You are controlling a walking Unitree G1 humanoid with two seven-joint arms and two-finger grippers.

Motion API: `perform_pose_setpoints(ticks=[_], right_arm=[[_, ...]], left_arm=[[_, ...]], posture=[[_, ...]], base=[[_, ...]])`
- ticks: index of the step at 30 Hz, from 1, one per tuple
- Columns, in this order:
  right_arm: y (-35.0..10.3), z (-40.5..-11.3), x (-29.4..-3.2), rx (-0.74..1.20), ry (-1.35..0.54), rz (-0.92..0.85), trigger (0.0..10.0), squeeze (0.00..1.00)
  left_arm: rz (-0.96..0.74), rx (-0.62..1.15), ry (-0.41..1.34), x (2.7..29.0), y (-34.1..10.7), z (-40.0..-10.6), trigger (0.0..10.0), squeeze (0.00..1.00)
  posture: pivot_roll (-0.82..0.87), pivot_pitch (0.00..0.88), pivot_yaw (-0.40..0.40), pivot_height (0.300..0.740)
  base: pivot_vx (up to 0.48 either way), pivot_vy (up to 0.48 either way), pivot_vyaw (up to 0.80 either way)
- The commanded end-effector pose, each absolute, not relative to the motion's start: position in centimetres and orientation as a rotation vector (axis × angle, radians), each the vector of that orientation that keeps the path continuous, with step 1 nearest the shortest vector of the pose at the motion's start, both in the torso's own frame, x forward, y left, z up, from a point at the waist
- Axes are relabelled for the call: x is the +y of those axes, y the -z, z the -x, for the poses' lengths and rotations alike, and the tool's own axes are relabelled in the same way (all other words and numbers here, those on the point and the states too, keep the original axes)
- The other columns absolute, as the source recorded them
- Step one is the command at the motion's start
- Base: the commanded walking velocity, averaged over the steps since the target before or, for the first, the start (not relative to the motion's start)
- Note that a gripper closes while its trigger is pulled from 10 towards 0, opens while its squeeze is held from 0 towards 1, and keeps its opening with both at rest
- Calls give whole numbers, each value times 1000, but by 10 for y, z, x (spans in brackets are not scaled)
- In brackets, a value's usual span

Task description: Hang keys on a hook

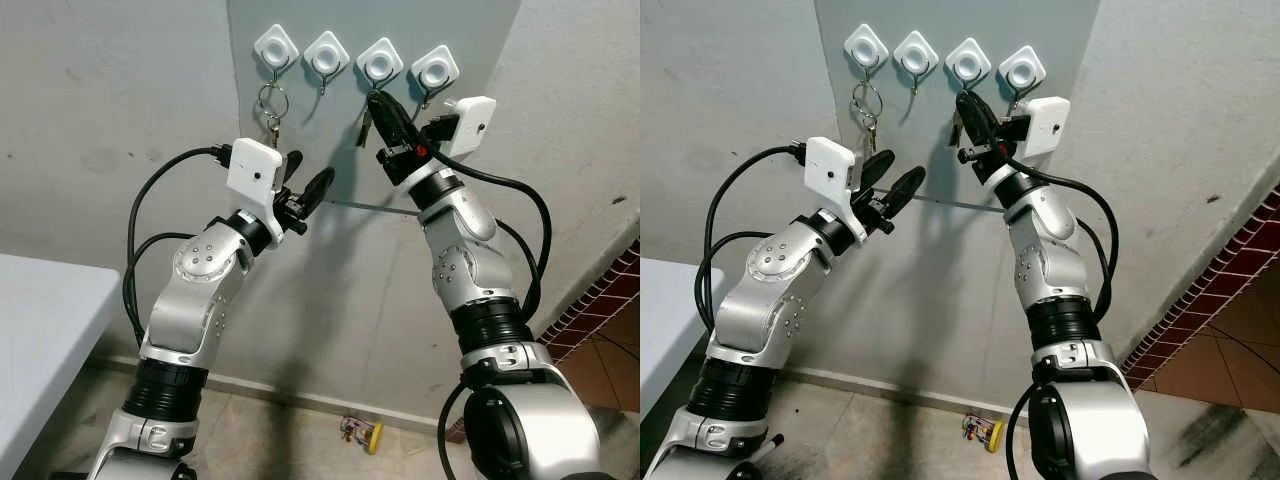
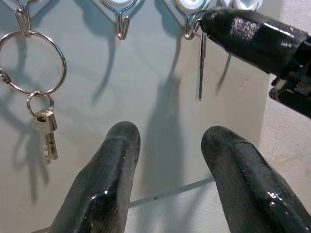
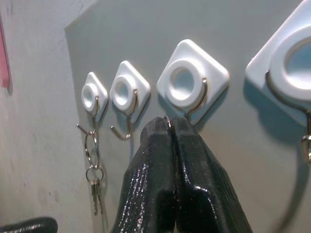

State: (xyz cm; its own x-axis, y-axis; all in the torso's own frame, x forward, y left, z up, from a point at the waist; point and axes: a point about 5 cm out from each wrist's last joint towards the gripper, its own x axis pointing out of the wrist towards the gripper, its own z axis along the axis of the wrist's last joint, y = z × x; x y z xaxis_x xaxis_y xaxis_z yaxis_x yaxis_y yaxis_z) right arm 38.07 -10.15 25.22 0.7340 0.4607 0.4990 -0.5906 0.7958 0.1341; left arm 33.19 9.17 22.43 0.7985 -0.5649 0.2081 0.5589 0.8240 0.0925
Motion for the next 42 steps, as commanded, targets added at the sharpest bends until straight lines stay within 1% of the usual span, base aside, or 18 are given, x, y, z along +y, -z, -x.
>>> perform_pose_setpoints(ticks=[1,4,7,11,19,26,38,39,42], right_arm=[[-264,-383,-99,-485,-588,-318,10000,0],[-261,-386,-101,-436,-556,-390,10000,0],[-259,-387,-100,-413,-571,-439,10000,0],[-253,-388,-98,-363,-578,-453,10000,0],[-244,-383,-93,-332,-638,-448,10000,0],[-244,-376,-92,-390,-687,-424,10000,0],[-240,-372,-91,-385,-705,-458,10000,0],[-239,-372,-91,-387,-712,-472,10000,1000],[-238,-371,-92,-388,-707,-466,10000,1000]], left_arm=[[-27,-242,602,91,-229,-331,10000,0],[-24,-243,602,91,-229,-331,10000,0],[-25,-244,602,91,-230,-331,10000,0],[-26,-244,602,91,-230,-331,10000,0],[-25,-245,606,90,-230,-331,10000,0],[-26,-248,610,89,-231,-331,10000,0],[-26,-243,621,87,-229,-329,10000,0],[-28,-243,621,87,-229,-329,10000,0],[-28,-244,620,87,-228,-329,10000,0]], posture=[[-58,0,-53,740],[-58,0,-53,740],[-57,0,-53,740],[-57,0,-54,740],[-58,0,-54,740],[-58,0,-54,740],[-60,0,-46,740],[-60,0,-46,740],[-58,0,-49,740]], base=[[0,0,0],[0,0,0],[0,0,0],[0,0,0],[0,0,0],[0,0,0],[0,0,0],[0,0,0],[0,0,0]])
